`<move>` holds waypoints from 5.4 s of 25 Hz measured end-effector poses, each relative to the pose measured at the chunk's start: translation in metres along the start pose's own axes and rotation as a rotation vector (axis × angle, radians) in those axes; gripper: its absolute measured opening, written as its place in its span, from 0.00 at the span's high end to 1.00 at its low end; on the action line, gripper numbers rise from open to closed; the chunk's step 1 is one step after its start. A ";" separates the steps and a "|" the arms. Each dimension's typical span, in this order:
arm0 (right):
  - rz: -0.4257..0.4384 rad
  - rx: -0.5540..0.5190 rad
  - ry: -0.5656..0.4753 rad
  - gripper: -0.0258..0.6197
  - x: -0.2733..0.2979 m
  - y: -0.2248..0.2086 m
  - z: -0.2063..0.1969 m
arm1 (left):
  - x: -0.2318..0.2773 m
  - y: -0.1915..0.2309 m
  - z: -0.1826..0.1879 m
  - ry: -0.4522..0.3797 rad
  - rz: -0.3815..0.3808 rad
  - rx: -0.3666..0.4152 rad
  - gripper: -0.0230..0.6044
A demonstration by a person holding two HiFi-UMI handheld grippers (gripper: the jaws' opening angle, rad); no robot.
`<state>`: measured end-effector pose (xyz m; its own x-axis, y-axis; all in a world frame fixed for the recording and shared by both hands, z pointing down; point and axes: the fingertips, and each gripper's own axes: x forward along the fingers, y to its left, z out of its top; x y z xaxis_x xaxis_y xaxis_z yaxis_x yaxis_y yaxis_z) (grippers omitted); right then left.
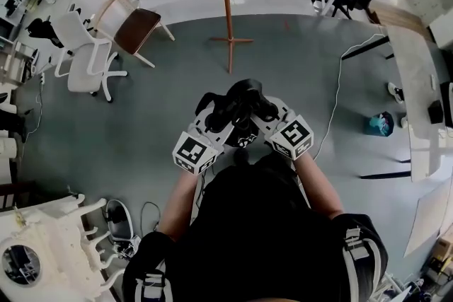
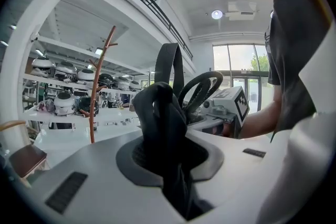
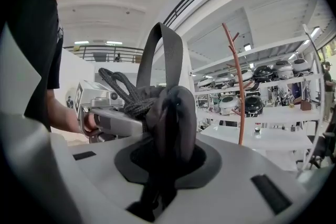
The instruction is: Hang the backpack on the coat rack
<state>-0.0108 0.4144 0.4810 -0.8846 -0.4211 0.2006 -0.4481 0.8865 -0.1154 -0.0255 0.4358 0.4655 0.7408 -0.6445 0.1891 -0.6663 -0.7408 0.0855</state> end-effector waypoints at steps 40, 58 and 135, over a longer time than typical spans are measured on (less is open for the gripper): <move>0.127 -0.047 0.056 0.83 0.036 -0.186 0.039 | 0.157 0.110 0.048 -0.015 0.134 -0.063 0.84; 0.305 -0.062 0.076 0.83 0.025 -0.294 0.040 | 0.263 0.143 0.062 -0.022 0.293 -0.084 0.84; -0.126 0.045 0.076 0.83 0.357 -0.509 0.087 | 0.342 0.543 0.063 0.098 -0.082 0.023 0.84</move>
<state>-0.1101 -0.2040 0.5266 -0.8096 -0.5107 0.2895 -0.5615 0.8176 -0.1277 -0.1284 -0.1992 0.5147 0.7803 -0.5607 0.2770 -0.6006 -0.7953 0.0822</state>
